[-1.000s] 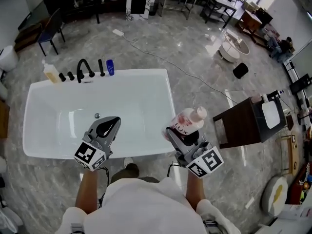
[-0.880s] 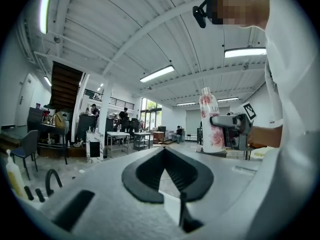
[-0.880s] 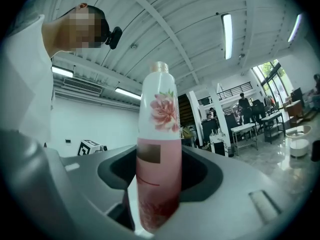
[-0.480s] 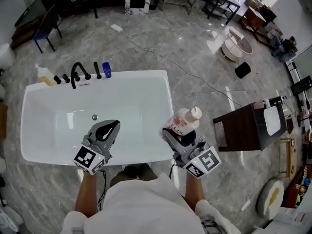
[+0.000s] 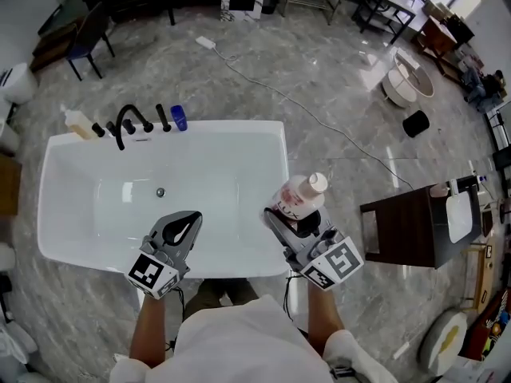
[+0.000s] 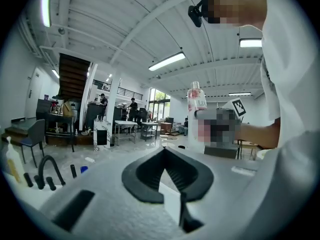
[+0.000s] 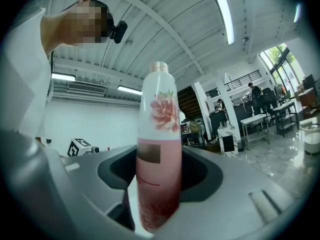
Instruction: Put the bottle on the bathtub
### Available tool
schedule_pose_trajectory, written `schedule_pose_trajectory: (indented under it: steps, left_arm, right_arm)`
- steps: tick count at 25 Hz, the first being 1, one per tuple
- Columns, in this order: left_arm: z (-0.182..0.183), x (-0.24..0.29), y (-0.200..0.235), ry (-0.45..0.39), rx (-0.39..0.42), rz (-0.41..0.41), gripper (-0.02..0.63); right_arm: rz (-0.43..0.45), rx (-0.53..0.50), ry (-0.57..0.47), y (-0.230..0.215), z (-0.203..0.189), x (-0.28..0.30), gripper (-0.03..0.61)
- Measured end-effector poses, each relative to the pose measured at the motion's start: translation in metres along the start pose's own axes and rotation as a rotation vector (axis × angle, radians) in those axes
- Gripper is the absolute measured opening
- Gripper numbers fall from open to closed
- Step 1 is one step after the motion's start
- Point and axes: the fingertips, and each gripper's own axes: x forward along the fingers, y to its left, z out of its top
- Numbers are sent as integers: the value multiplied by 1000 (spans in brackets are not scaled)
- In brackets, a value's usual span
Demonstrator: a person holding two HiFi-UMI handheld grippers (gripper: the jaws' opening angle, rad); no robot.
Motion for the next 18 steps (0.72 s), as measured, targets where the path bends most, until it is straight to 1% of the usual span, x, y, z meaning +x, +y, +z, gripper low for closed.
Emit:
schedule_pose_trajectory:
  steps: [3,7,12,15,18]
  left_arm:
    - [-13,12,11,4,-23,-1,-2]
    - [-47,30,34,25,-57,-27,-2]
    - [-103,61,76,40,-92,-47,-2]
    - [-134,80,100,28,-112,-36,-2]
    - [-164,92,115,16,-124,-13,-2]
  right_arm:
    - [-1,-23,22,-21,-14,23,245]
    - [-19,-55,56,-56,-52,67,245]
    - [-29,-98,98,-101,-119,127,245]
    - [-35,-105,98,-129,-162,159,245]
    - [-49,-123,90,-161,-206,192,245]
